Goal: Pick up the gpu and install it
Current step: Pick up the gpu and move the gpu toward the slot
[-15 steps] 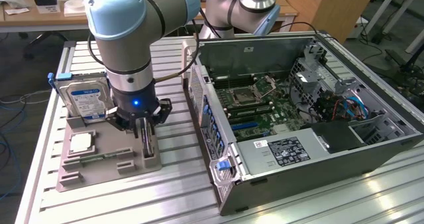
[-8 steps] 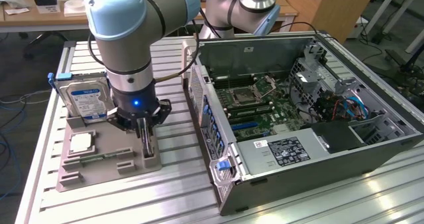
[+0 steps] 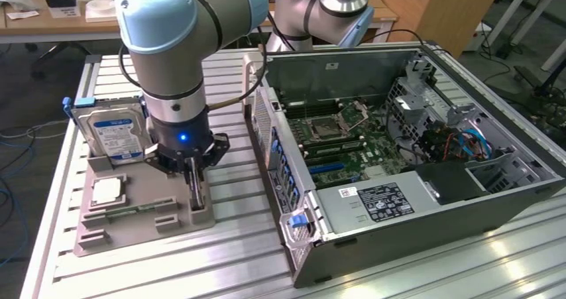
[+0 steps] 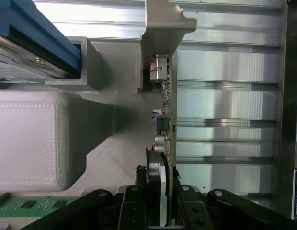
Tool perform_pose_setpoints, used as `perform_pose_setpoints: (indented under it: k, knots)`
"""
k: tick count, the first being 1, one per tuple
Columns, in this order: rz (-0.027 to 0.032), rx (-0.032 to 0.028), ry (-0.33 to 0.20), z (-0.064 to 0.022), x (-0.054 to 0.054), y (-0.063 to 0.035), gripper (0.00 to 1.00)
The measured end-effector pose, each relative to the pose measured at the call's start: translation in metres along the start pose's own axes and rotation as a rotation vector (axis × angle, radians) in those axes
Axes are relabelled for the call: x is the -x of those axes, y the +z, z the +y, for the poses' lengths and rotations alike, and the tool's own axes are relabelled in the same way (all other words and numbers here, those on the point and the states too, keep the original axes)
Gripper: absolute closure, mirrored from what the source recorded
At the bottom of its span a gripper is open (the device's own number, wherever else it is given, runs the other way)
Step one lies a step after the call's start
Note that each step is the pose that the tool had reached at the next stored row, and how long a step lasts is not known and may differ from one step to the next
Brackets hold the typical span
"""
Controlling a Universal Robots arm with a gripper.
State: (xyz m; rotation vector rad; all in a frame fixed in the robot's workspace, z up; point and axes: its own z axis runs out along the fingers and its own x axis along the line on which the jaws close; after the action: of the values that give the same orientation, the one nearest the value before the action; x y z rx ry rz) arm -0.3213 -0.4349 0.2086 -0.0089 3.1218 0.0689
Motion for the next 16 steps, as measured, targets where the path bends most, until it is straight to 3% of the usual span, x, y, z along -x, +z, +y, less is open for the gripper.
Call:
perform_pose_setpoints:
  k: [11, 16]
  knots:
    - [-0.0002, 0.0000, 0.000, 0.0000, 0.000, -0.0002, 0.72]
    - [0.0001, -0.0001, 0.000, 0.0005, 0.000, -0.0124, 0.72]
